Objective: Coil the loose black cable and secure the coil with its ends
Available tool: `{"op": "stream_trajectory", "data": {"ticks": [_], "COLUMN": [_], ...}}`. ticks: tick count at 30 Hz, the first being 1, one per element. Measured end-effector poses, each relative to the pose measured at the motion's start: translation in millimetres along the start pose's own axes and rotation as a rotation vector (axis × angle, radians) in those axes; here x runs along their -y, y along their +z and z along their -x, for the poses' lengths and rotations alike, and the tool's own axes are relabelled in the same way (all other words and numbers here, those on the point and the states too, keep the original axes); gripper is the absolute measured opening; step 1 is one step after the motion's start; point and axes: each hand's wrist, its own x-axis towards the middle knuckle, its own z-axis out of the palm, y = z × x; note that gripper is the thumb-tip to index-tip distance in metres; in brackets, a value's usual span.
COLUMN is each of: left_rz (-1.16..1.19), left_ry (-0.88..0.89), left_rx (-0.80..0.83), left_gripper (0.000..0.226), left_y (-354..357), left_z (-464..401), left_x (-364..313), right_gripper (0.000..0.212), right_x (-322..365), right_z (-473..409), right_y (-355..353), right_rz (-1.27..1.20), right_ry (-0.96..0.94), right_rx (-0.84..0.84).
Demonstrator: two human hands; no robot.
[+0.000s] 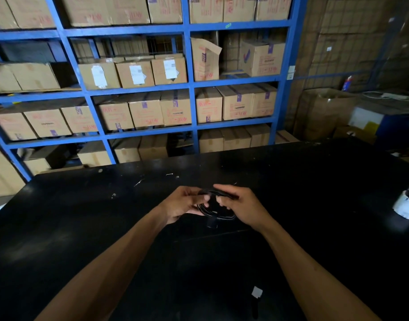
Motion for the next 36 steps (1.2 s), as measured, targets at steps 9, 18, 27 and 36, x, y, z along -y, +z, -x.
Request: {"op": "stream_trajectory", "data": {"ticks": [9, 18, 27, 36], "left_rz": [-0.255, -0.093, 0.471, 0.028], "left_ry": [-0.11, -0.122, -0.17, -0.125], "left_rx": [0.021, 0.12, -0.383, -0.072], "left_gripper": [0.012, 0.022, 0.018, 0.024], "left_y": [-3, 1, 32, 22], "left_z": [2, 6, -3, 11], "left_x": [8, 1, 24, 12], "right_gripper": [0.033, 0.034, 0.043, 0.027], "right_x": [-19, -16, -8, -13], "right_z": [-6, -3, 7, 4], "right_y": [-4, 2, 29, 14], "right_rz": [-0.135, 0.042, 0.112, 0.08], "right_ry": [0.188, 0.113, 0.108, 0.036], "right_rx": [-0.061, -0.025, -0.288, -0.295]}}
